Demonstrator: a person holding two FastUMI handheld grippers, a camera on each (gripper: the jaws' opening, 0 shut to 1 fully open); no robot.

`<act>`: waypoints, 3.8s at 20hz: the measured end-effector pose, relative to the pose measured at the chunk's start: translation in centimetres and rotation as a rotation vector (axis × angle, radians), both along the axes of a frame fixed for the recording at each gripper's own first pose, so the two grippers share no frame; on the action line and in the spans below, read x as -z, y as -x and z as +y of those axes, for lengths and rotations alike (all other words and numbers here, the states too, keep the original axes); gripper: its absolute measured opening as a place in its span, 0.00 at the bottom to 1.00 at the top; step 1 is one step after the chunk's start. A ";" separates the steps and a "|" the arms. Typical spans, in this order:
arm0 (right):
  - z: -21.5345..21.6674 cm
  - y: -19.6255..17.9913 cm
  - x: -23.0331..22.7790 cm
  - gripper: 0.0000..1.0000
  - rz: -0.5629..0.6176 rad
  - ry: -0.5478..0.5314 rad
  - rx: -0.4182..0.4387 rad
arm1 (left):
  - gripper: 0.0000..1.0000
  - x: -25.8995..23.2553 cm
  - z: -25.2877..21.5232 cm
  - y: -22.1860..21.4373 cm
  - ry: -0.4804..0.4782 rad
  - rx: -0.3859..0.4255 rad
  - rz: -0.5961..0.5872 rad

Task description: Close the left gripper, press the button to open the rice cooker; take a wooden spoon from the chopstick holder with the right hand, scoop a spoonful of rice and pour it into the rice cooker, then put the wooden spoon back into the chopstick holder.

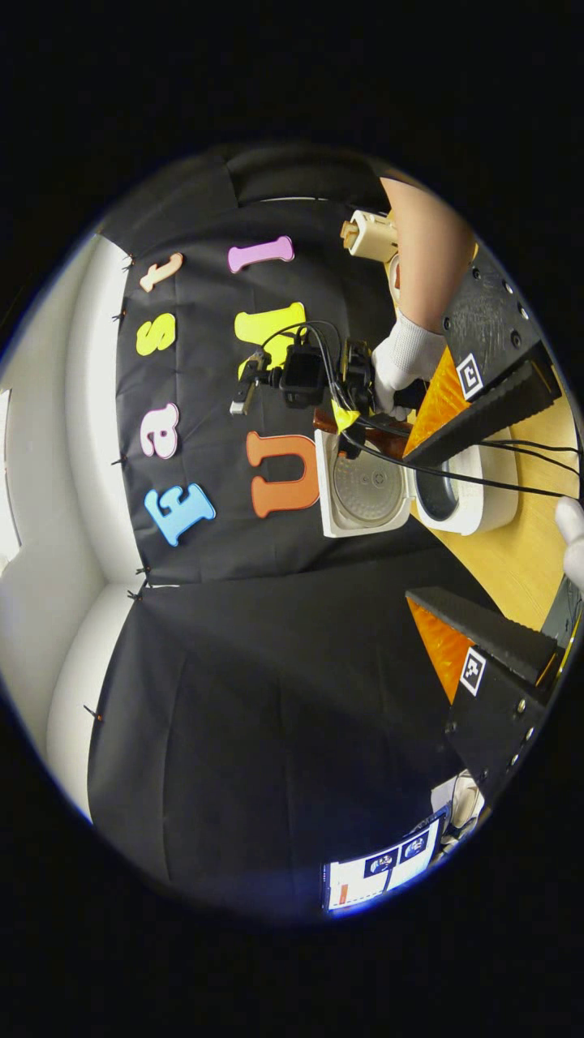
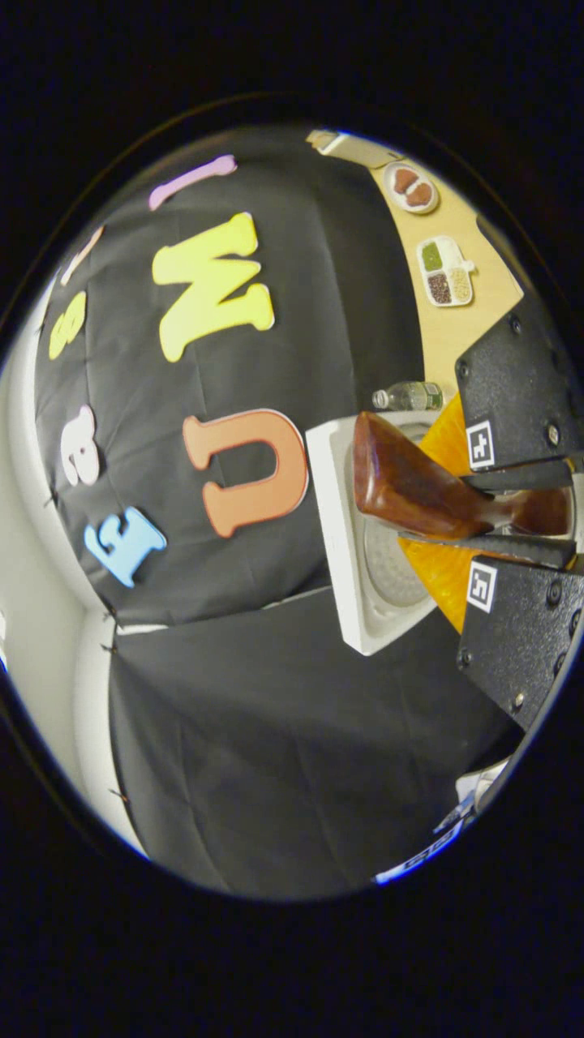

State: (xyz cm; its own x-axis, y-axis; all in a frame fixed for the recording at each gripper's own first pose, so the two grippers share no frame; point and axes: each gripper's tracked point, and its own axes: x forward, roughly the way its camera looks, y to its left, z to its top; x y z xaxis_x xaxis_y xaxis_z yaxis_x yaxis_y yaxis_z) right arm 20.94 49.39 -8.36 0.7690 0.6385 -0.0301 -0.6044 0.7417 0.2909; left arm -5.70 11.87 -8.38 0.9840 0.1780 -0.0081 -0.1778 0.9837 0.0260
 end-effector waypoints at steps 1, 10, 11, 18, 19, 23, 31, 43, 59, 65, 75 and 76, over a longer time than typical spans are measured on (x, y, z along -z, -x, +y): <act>-1.3 -0.3 -0.3 0.28 0.017 -0.026 0.021 | 0.95 -0.2 -0.2 0.0 -0.001 0.007 -0.003; -12.0 -1.6 -0.2 0.28 0.146 -0.234 0.166 | 0.95 -0.8 -2.6 0.2 -0.005 0.065 -0.013; -13.6 -1.7 -0.4 0.28 0.135 -0.242 0.188 | 0.95 -0.8 -3.1 0.2 -0.006 0.076 -0.011; -27.0 -3.8 1.2 0.28 0.134 -0.258 0.360 | 0.95 -0.7 -6.7 -0.4 -0.015 0.146 -0.006; -29.3 -4.2 1.6 0.28 0.137 -0.261 0.385 | 0.95 -0.8 -7.5 -0.7 -0.014 0.159 -0.007; -39.2 -5.4 3.8 0.28 0.138 -0.240 0.512 | 0.95 -1.2 -10.4 -1.5 -0.018 0.197 -0.001; -53.9 -6.7 9.4 0.28 0.174 -0.191 0.688 | 0.95 -0.5 -15.8 -2.6 -0.041 0.233 0.030; -55.3 -6.7 17.8 0.28 0.276 -0.120 0.711 | 0.95 -0.4 -17.8 -3.3 -0.081 0.241 0.060; -56.7 -5.0 22.2 0.79 0.322 0.082 0.757 | 0.95 -0.5 -16.7 -3.5 -0.101 0.246 0.057; -57.9 -2.0 18.2 1.00 0.220 0.240 0.763 | 0.95 -1.1 -15.9 -3.9 -0.090 0.240 0.045; -52.0 9.4 -0.4 0.99 -0.076 0.224 0.668 | 0.95 -3.7 -13.3 -6.0 -0.085 0.226 -0.014; -51.4 10.8 -1.6 0.99 -0.082 0.218 0.664 | 0.95 -4.1 -13.0 -6.5 -0.080 0.224 -0.020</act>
State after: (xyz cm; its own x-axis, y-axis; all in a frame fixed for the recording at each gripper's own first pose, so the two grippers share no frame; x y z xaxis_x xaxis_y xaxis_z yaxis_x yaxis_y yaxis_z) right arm 10.18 -2.01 -6.80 0.9994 0.0188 -0.0291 -0.0168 0.9976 0.0669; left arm 0.81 -1.15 -4.24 0.9988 -0.0457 0.0176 0.0436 0.9936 0.1042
